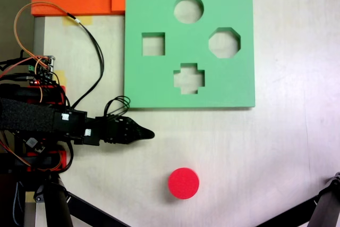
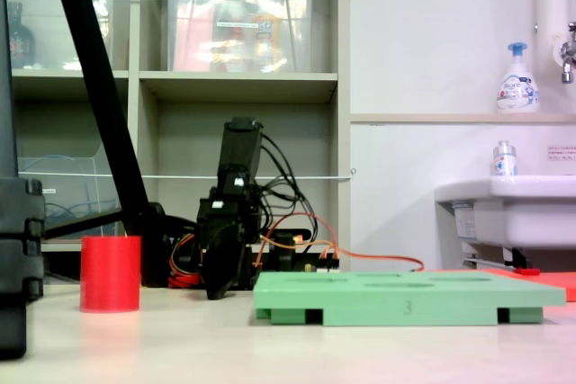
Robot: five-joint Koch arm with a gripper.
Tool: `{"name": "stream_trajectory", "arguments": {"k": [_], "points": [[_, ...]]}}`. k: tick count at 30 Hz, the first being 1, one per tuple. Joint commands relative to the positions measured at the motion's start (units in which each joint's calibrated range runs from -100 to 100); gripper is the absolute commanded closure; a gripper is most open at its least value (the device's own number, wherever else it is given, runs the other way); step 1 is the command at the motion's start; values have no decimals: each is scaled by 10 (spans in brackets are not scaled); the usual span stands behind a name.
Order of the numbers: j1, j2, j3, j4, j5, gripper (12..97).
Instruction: Put the cylinder block into the corresponding hole
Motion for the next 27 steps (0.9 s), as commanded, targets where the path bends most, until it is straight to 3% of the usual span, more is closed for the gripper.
{"name": "stream_trajectory", "arguments": {"k": [1, 27], "points": [[0, -4, -15, -48, 6, 580], [6, -4, -15, -48, 6, 577]]}}
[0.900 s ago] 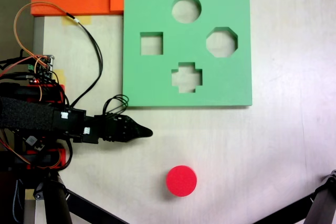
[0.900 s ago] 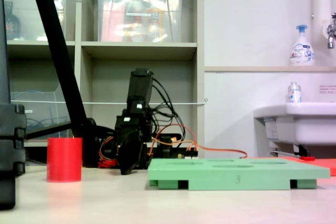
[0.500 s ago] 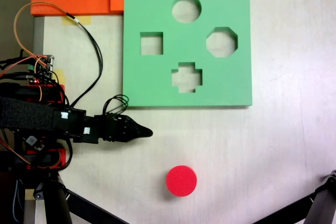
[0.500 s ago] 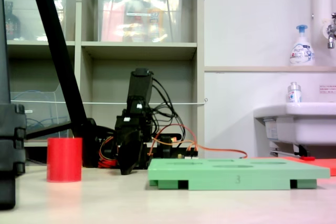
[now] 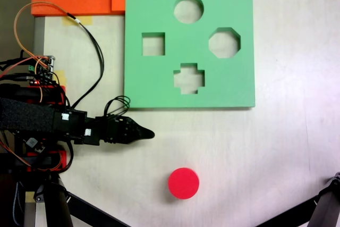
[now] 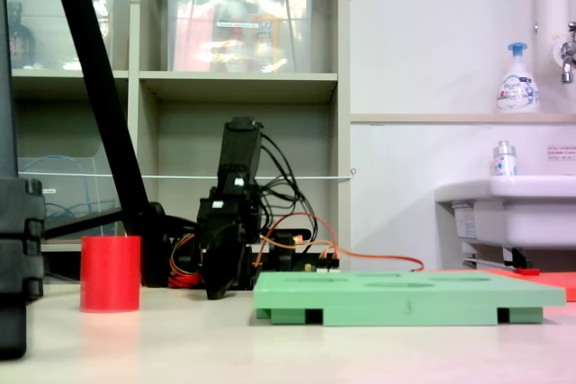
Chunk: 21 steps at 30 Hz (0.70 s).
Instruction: Put the cylinder block into the corresponding hole
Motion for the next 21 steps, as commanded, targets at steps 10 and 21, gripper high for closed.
{"name": "stream_trajectory", "arguments": {"k": [10, 21], "points": [[-20, -4, -15, 325, 327, 608], [-30, -4, -15, 459, 483, 583]]}}
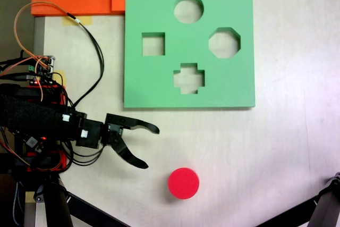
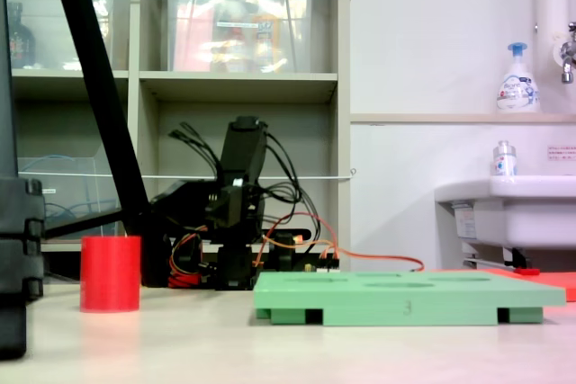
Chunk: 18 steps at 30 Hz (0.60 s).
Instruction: Put the cylinder block into the corresponding hole
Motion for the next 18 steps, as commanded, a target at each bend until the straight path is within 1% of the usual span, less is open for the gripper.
{"name": "stream_trajectory", "arguments": {"k": [1, 4, 8, 10, 11, 17, 18], "points": [[0, -4, -12, 50, 7, 570], [0, -4, -12, 52, 7, 494], [4, -4, -12, 69, 7, 306], [9, -4, -12, 82, 6, 236], [9, -4, -12, 87, 4, 217], [0, -4, -12, 132, -4, 217], [-3, 52, -12, 178, -6, 217]]}}
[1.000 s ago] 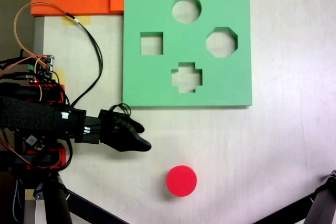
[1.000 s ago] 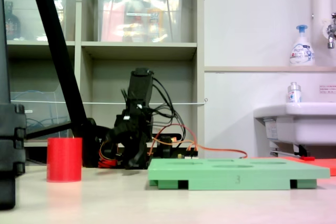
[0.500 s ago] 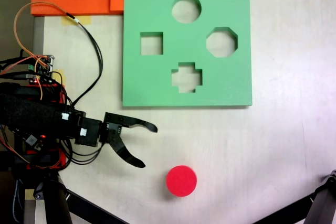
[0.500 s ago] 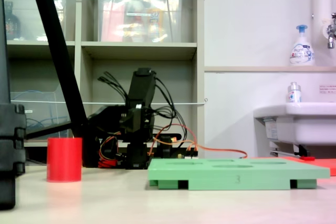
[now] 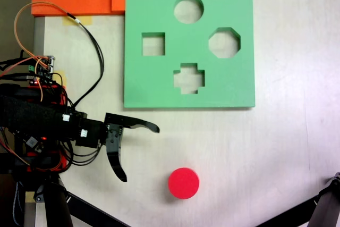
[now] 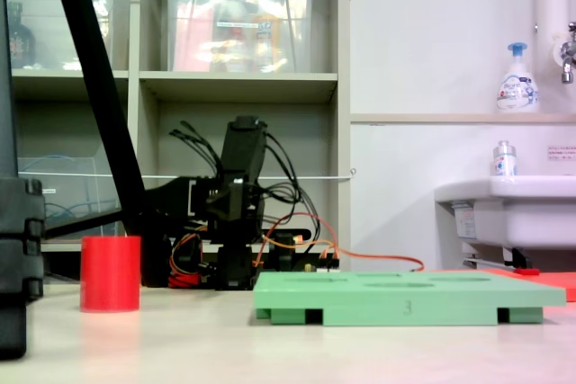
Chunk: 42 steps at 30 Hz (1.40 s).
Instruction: Put the cylinder block into the corresponding hole
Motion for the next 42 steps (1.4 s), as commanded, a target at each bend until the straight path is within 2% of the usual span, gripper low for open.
{"name": "stream_trajectory", "arguments": {"k": [1, 3, 6, 11, 27, 42], "points": [[-8, 127, -12, 196, -9, 217], [-11, 345, -12, 365, -9, 217], [-16, 504, -12, 464, -8, 217], [-19, 587, -7, 464, -7, 217], [-37, 904, 242, 471, -7, 219], [-48, 1038, 370, 470, -7, 219]]}}
